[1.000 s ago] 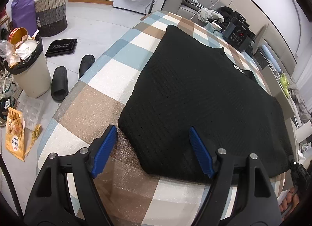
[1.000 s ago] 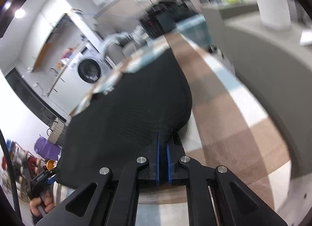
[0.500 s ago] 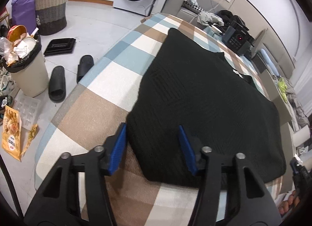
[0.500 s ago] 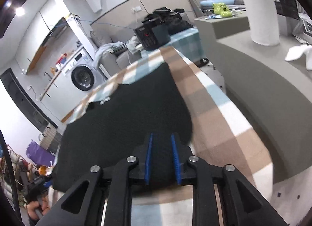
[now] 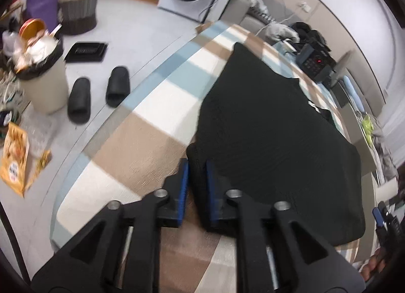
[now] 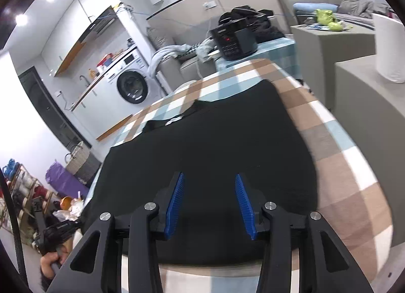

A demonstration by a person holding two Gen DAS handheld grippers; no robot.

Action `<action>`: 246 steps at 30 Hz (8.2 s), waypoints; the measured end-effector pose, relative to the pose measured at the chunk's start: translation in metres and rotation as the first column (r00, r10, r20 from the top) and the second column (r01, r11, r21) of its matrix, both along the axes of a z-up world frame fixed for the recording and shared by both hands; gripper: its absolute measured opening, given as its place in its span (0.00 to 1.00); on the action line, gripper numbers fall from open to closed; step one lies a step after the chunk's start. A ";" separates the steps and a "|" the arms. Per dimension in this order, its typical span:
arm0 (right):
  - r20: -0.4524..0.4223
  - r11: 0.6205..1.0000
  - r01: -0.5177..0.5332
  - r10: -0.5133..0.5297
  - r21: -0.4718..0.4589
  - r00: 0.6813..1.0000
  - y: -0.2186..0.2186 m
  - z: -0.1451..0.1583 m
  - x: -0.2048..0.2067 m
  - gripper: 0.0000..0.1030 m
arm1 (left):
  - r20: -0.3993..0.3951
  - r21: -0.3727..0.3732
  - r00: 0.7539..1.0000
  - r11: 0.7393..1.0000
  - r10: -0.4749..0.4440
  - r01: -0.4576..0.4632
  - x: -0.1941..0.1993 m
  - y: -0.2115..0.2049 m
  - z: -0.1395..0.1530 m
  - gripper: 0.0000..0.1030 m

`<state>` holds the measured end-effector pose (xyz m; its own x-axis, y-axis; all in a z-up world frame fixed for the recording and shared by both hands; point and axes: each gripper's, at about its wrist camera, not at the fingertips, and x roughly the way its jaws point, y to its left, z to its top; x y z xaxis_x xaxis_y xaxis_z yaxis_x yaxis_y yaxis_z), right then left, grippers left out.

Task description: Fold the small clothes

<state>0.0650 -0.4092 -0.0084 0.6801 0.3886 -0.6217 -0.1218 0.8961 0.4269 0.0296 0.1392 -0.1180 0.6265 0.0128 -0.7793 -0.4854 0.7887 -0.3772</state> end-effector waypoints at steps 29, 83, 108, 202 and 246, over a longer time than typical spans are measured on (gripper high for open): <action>-0.074 0.993 -0.114 0.111 -0.039 0.991 0.035 -0.027 0.002 0.57 | 0.066 0.103 0.996 0.993 -0.058 0.051 0.014 -0.079 -0.003 0.18; -0.125 0.988 -0.150 0.144 -0.041 0.982 0.047 -0.040 0.009 0.57 | 0.248 0.329 0.931 0.927 -0.269 0.180 0.032 -0.115 0.082 0.09; -0.108 0.977 0.201 -0.207 -0.071 0.972 -0.053 -0.025 -0.011 0.57 | 0.210 0.238 0.698 0.728 -0.685 0.643 0.056 -0.245 0.064 0.64; -0.216 0.997 -0.074 0.070 -0.014 0.974 0.018 -0.050 0.062 0.22 | 0.073 0.131 0.783 0.784 -0.617 0.606 0.058 -0.199 0.021 0.64; -0.130 0.993 -0.115 0.113 -0.008 0.985 0.001 -0.025 0.046 0.40 | 0.014 0.092 0.782 0.780 -0.623 0.620 0.065 -0.192 0.000 0.64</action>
